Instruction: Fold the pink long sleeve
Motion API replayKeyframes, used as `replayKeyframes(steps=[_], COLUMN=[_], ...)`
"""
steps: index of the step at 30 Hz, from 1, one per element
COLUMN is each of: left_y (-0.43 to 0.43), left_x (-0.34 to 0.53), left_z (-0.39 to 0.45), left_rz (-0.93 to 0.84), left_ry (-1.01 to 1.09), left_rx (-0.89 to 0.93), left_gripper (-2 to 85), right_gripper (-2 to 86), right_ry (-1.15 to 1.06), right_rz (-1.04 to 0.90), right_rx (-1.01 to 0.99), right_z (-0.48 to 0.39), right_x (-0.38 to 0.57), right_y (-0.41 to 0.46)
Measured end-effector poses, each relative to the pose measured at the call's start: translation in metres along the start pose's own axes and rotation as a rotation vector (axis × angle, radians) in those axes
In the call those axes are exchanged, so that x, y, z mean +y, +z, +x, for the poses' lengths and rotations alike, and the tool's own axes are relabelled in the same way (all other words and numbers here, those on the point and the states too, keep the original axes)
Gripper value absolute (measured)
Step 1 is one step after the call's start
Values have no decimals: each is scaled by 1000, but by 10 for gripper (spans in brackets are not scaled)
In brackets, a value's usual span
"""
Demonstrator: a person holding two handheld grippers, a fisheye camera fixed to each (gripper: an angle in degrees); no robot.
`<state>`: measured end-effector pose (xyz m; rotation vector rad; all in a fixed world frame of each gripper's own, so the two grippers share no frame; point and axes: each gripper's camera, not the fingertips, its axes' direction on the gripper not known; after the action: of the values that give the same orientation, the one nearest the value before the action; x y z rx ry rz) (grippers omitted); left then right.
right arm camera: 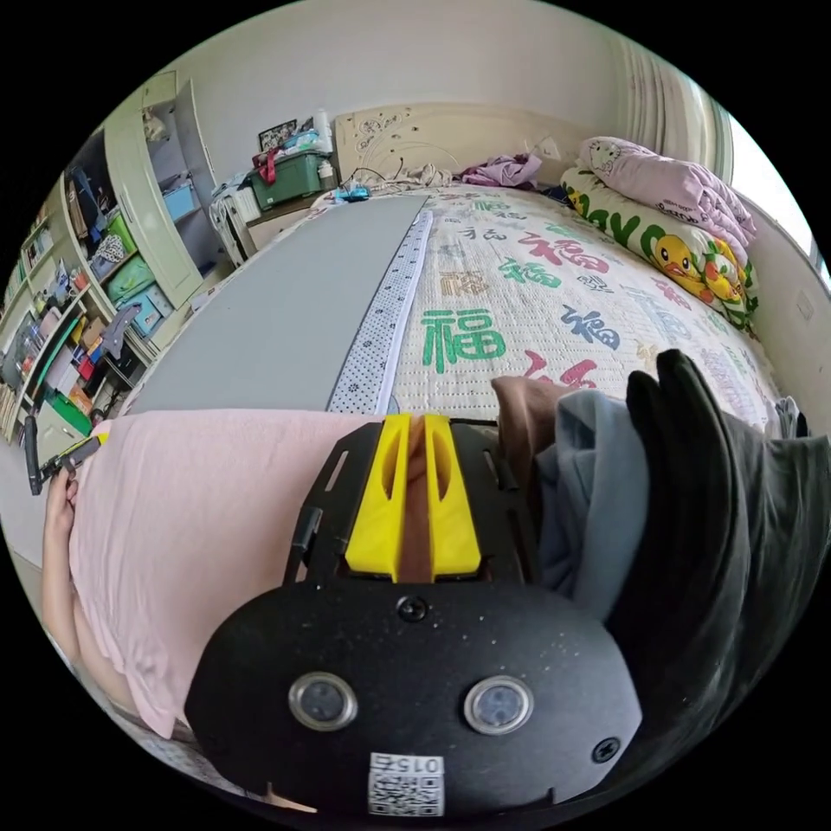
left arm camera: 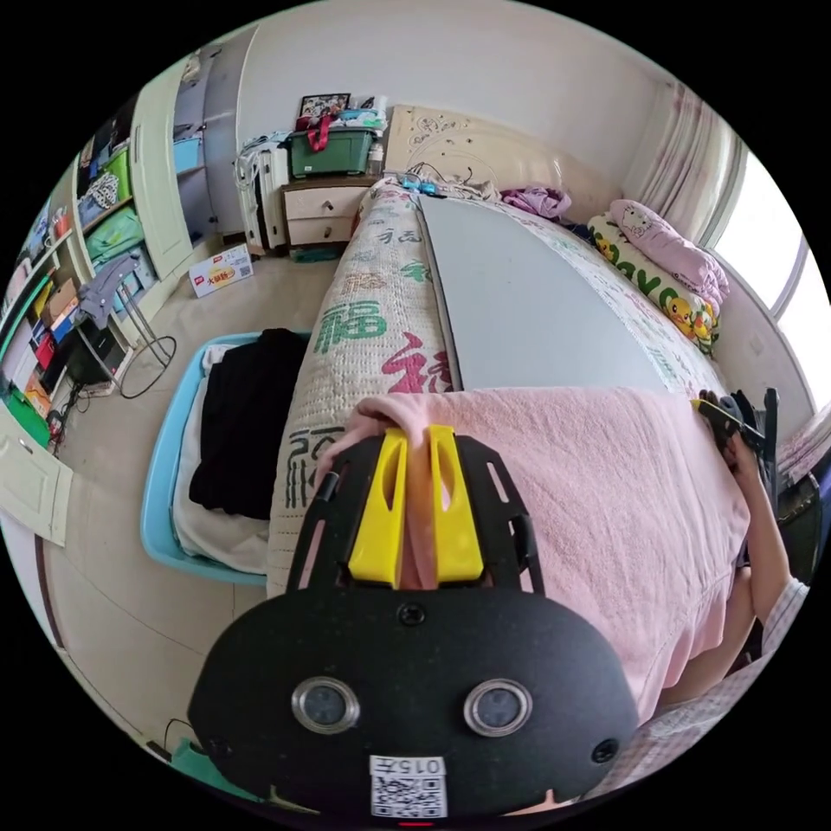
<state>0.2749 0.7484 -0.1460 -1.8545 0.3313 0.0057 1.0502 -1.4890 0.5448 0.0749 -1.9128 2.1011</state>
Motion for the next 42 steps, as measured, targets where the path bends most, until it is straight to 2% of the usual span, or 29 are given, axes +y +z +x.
replayKeyframes(steps=[8,12,14,18,21,24,28,31,36,42], left_y=[-17,-51,-65,-76,-59,-30,22,67,131,183], left_x=[25,57,60,33,-4,-38,-69,-89,-114,-115], left_z=[16,48,75,171,256,344,455,512,563,594], left_rz=[9,99,159,187,139,87,-6,-109,-236,-364], left_ry=[-48,-10,45,240,383,496,605,614,564,601], left_rx=[-21,-95,-110,69,210,293,385,419,352,222], left_gripper=[55,37,41,73,86,89,91,90,93,104], right_gripper=[38,46,51,58,65,73,81,78,81,87], right_ry=[-15,-83,-127,-172,-196,-231,-323,-328,-296,-234], right_rz=[106,202,211,142,91,-64,-269,-297,-347,-371], right_rx=[-89,-218,-217,-250,-392,-510,-506,-536,-587,-640], right_z=[30,54,65,86,91,93,100,128,170,184], right_x=[34,84,100,112,130,153,148,143,132,114], right_y=[-76,-139,-160,-188,-185,-155,-131,-124,-101,-55])
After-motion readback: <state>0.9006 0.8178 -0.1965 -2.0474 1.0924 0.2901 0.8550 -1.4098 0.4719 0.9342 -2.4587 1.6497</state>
